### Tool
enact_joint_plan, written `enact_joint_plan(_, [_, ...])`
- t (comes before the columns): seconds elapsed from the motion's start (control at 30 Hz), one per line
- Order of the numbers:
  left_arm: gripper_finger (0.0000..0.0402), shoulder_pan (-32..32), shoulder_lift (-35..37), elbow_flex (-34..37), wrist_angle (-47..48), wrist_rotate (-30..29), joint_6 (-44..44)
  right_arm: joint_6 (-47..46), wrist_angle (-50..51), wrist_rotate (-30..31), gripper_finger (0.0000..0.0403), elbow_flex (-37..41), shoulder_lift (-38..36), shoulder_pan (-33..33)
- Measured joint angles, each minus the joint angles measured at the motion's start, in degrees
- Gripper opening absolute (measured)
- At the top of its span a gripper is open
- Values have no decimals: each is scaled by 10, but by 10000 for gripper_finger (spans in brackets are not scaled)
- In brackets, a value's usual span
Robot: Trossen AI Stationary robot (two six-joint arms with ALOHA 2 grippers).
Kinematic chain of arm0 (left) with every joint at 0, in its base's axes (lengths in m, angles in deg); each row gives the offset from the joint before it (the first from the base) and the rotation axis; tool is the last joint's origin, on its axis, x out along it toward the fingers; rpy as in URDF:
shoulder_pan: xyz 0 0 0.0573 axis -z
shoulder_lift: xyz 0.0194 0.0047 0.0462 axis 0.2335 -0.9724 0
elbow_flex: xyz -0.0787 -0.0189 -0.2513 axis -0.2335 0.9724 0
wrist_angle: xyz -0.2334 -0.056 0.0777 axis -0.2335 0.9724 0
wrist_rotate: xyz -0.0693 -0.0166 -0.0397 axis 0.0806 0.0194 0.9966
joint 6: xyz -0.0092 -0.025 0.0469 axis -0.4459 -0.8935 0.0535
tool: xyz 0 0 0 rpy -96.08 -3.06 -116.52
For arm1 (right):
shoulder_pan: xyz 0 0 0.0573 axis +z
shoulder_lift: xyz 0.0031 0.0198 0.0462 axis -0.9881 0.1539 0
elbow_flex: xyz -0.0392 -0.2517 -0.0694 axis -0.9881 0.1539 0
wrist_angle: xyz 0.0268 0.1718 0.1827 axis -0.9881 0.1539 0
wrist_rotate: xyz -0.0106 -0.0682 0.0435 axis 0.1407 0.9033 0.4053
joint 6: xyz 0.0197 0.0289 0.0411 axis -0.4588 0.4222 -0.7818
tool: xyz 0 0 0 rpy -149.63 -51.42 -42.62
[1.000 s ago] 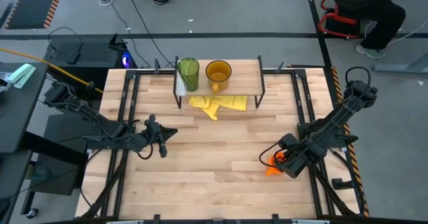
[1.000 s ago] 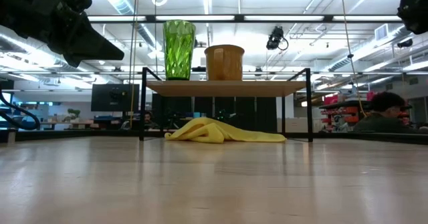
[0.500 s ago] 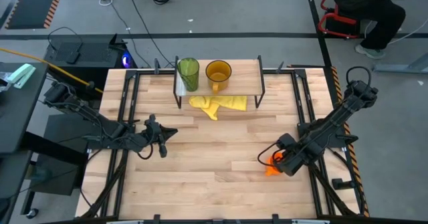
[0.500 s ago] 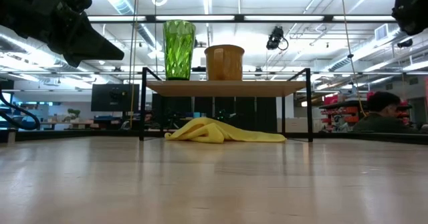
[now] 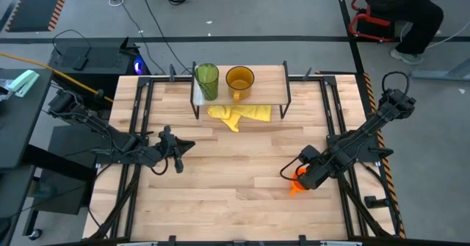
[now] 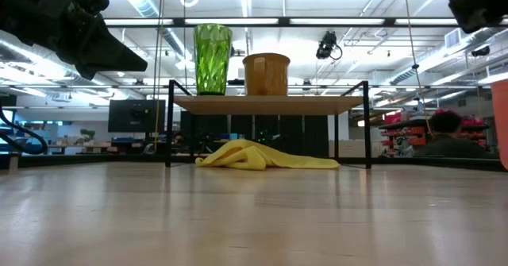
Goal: Stack small to large cups/mugs on shelf
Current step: Put the orange mug on the shelf
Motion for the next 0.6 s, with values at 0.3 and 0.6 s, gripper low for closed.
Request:
enact_joint_plan(0.3, [26,0,0,0,0,0,0,58,91,7,1,-39,0,-42])
enact_joint_plan(0.6, [35,0,0,0,0,0,1,169,130,65,0,-113,0,-97])
